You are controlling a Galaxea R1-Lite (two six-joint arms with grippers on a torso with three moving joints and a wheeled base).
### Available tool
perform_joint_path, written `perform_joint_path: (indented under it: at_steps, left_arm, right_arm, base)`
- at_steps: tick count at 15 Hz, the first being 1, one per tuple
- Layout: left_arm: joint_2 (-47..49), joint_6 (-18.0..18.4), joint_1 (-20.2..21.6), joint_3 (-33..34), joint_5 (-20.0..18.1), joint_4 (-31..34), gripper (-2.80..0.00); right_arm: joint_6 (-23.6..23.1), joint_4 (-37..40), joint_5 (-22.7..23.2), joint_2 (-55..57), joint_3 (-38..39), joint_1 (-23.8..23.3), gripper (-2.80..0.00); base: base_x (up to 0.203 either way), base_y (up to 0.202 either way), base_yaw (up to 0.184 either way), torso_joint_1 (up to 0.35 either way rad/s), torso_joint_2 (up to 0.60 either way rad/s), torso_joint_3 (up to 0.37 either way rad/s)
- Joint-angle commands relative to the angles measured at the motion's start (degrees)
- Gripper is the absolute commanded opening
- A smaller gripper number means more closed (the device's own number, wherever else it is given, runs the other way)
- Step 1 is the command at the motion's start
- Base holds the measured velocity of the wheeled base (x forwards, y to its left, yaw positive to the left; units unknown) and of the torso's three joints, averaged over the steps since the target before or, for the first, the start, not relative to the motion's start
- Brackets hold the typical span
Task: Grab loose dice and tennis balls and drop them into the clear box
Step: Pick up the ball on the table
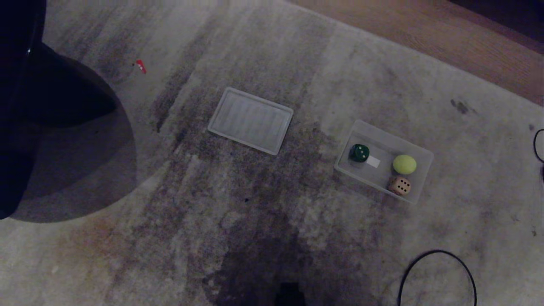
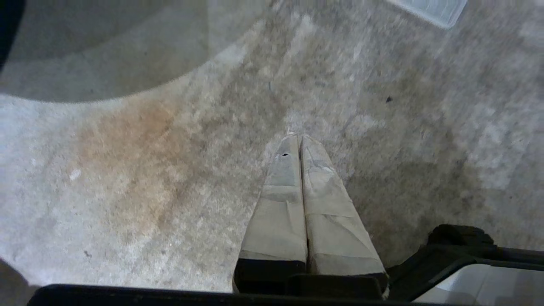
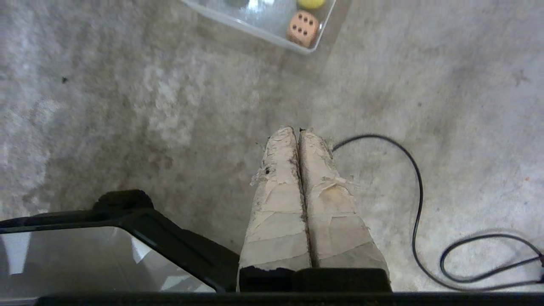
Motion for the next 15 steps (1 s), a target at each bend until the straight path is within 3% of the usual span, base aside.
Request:
perform_joint_path:
  at_steps: [1, 15]
  left_arm:
    - [0.1, 0.0, 0.0, 0.1, 0.0, 0.0, -2.80]
    - [0.1, 0.1, 0.0, 0.1, 0.0, 0.0, -2.80]
  right_arm:
    - [0.0, 0.0, 0.0, 0.1, 0.0, 0.0, -2.80]
    - [-0.1, 0.0, 0.0, 0.1, 0.0, 0.0, -2.80]
  base:
    - [0.000, 0.000, 0.000, 0.000, 0.00, 0.203]
    - [0.000, 0.000, 0.000, 0.002, 0.00, 0.202]
